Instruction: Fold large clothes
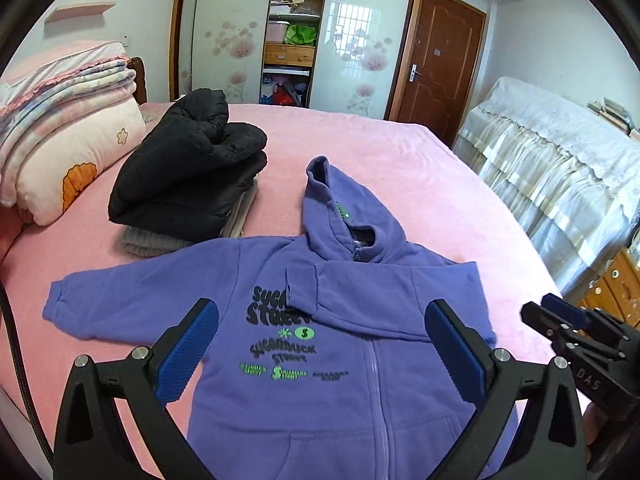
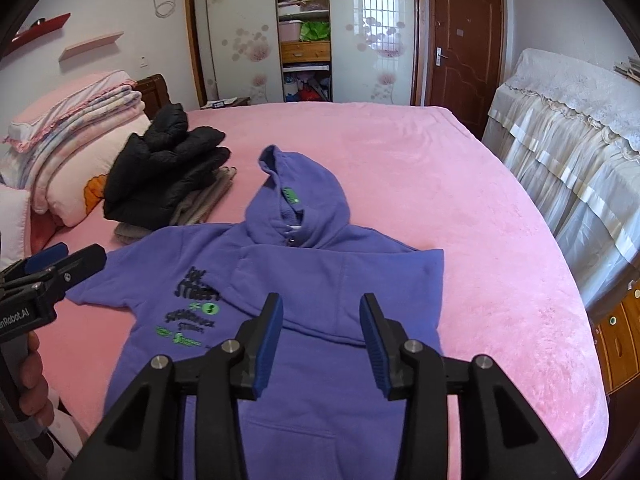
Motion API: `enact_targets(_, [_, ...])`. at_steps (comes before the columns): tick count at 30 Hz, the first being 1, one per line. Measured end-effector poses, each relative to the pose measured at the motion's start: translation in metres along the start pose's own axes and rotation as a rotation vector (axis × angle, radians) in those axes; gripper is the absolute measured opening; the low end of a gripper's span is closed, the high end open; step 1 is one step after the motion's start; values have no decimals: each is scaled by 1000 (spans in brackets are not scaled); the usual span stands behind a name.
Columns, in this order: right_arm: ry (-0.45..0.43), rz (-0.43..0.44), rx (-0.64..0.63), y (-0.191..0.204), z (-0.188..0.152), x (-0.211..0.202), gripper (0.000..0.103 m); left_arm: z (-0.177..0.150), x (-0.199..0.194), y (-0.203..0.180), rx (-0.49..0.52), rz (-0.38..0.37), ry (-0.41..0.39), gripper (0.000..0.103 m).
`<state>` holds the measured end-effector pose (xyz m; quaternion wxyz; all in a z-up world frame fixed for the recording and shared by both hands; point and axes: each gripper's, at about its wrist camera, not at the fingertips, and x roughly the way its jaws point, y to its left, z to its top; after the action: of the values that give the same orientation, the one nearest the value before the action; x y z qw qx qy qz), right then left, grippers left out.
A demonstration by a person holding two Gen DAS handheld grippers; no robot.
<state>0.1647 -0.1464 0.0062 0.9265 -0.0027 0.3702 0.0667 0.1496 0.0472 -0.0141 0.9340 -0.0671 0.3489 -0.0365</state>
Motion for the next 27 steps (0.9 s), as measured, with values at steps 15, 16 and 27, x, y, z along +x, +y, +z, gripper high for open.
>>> enact_targets(15, [-92, 61, 0, 67, 17, -62, 41, 1, -64, 61, -100, -10, -45, 102])
enact_targets(16, [-98, 69, -6, 73, 19, -64, 41, 1, -66, 66, -109, -2, -52, 102])
enact_targets(27, [-155, 137, -115, 147, 40, -62, 42, 3, -82, 133, -173, 139, -80, 102])
